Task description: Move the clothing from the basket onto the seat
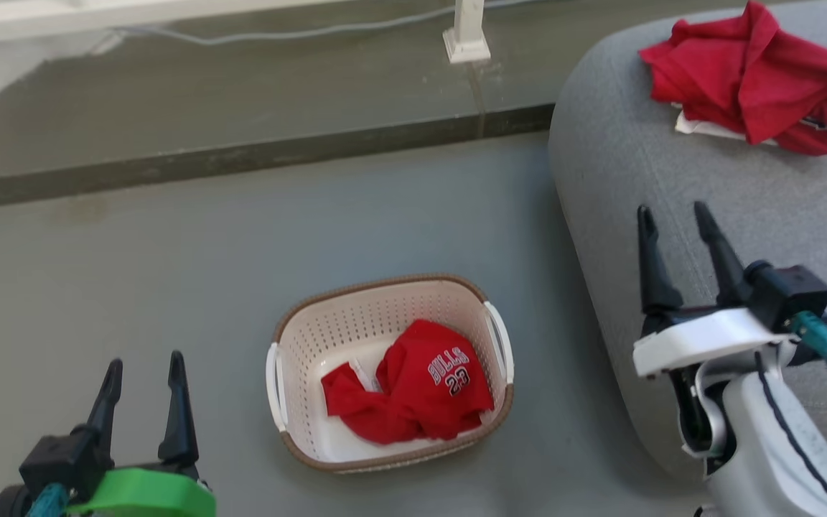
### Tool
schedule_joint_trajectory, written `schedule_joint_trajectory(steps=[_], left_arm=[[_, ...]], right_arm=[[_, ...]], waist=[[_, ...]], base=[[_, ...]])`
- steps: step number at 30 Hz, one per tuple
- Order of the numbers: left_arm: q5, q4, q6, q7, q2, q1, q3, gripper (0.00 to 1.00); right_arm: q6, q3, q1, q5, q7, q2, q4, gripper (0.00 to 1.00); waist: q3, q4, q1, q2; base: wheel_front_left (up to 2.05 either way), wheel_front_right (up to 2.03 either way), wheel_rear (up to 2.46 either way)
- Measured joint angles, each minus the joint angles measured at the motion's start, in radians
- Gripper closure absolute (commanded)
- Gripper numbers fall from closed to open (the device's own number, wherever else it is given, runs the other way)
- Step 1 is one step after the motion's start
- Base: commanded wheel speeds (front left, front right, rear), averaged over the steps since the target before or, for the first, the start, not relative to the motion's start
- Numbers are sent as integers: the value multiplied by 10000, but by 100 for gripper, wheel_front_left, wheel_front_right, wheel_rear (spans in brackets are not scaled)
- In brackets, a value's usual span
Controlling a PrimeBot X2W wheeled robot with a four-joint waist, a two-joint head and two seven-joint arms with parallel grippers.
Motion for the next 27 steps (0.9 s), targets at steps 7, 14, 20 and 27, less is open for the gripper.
schedule_joint_trajectory(steps=[7,14,20,27], left_arm=[[4,144,-146,334,-40,-857,-385,0],[222,823,-372,767,-151,-2111,-1034,0],[600,1513,-629,1089,-305,-3179,-1546,0],[932,2393,-980,1530,-366,-4319,-2171,0]], right_arm=[[-98,-487,-522,86,0,-163,-362,0],[-186,-936,-1442,88,-2,-364,-895,0],[-272,-1369,-2262,107,-2,-525,-1233,0],[-345,-1768,-3014,201,-4,-614,-1513,0]], waist=[[926,-45,0,0],[2039,-97,1,0],[2889,-126,1,0],[3886,-133,2,0]], base=[[0,0,0],[0,0,0],[0,0,0],[0,0,0]])
